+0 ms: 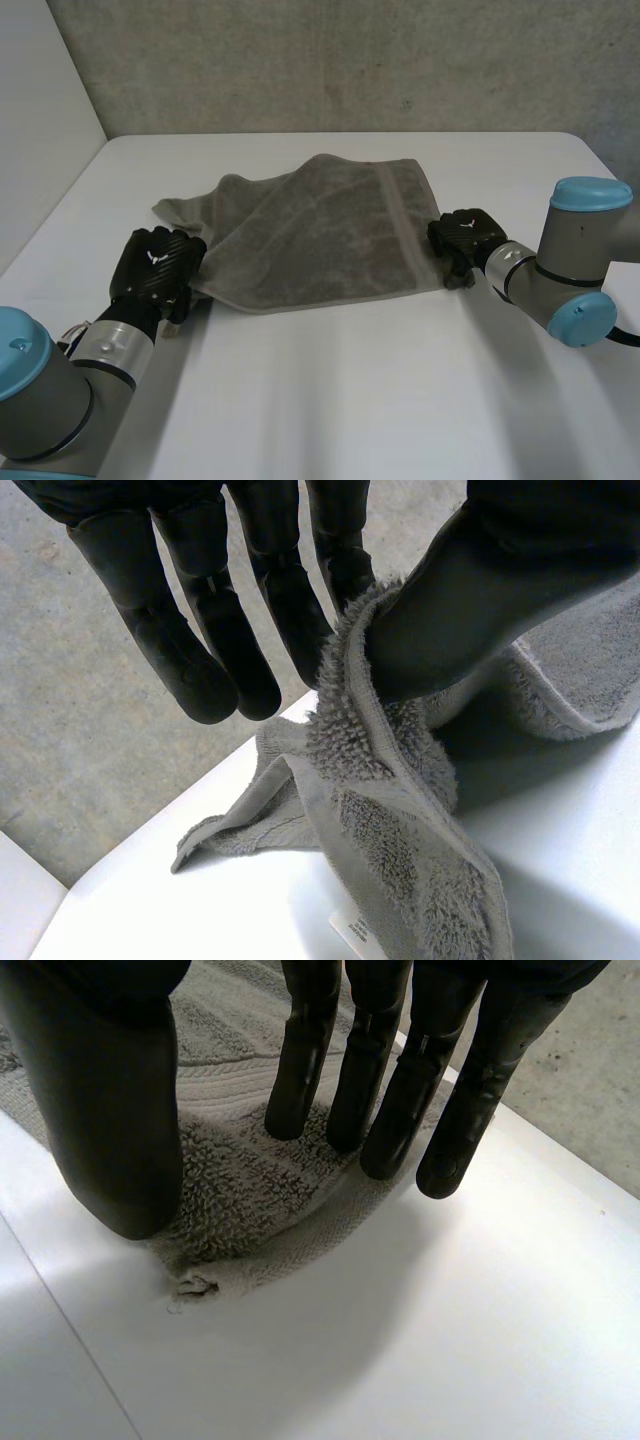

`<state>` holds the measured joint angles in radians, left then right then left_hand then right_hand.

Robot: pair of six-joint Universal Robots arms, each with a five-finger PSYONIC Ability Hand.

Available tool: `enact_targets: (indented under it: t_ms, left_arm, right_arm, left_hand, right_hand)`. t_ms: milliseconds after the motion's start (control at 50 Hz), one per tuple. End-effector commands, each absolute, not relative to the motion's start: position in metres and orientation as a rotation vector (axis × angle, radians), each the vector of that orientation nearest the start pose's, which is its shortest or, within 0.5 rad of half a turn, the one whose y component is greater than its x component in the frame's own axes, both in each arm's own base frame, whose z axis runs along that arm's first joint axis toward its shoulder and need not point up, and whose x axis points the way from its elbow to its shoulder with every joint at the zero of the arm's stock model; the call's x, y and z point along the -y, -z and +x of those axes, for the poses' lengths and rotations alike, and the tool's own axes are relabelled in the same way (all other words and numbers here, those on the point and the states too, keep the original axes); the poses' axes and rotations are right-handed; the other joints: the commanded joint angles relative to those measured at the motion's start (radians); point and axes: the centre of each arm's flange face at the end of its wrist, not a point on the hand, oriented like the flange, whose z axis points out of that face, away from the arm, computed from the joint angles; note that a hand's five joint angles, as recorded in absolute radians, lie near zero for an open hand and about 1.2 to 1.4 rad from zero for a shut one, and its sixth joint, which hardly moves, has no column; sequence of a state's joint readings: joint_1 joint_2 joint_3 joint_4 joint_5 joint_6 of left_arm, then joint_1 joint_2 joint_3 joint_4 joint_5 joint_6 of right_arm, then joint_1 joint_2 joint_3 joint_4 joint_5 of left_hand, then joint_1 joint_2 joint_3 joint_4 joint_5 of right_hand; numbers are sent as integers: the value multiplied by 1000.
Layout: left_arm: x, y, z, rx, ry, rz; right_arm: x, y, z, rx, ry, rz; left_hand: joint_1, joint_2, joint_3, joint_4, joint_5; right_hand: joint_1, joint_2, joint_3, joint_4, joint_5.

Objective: Fold the towel.

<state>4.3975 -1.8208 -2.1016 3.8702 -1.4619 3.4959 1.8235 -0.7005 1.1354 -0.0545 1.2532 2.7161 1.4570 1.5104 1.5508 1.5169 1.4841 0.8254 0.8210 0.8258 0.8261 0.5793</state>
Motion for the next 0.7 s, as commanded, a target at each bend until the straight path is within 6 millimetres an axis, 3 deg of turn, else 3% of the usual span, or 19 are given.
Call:
enact_targets:
  t_ms: [20, 400, 440, 460, 480, 520, 620, 700]
  left_arm:
    - [240, -148, -226, -2148, 2196, 873]
    - [240, -148, -227, -2146, 2198, 874]
    - [240, -148, -227, -2144, 2200, 874]
    - [240, -148, -227, -2144, 2200, 874]
    - [240, -148, -227, -2144, 2200, 874]
    - [240, -148, -227, -2144, 2200, 874]
    - [241, -150, -226, -2139, 2203, 867]
    - [242, -152, -226, -2130, 2211, 862]
  right_arm:
    - [377, -107, 261, -2229, 1687, -1019]
    - [376, -106, 263, -2224, 1675, -964]
    - [373, -107, 266, -2215, 1672, -970]
    - [373, -107, 266, -2215, 1672, -970]
    - [374, -108, 266, -2215, 1675, -969]
    - [373, -109, 266, -2214, 1677, -969]
    - [373, -124, 265, -2193, 1707, -964]
    - [367, -150, 265, -2147, 1745, -949]
  left_hand:
    - [-61, -114, -155, -121, -262]
    - [-61, -114, -155, -121, -262]
    - [-61, -114, -155, -121, -262]
    - [-61, -114, -155, -121, -262]
    - [-61, -114, -155, -121, -262]
    - [-61, -114, -155, -121, -262]
    - [-61, -114, -155, -121, -262]
    - [-61, -114, -155, -121, -262]
  right_hand:
    - [-4, 1, -4, -4, 68]
    - [35, 39, 34, 34, 106]
    - [285, 290, 285, 285, 357]
    - [287, 292, 287, 286, 359]
    - [534, 539, 534, 533, 606]
    - [571, 575, 570, 570, 642]
    - [571, 575, 570, 570, 642]
    - [571, 575, 570, 570, 642]
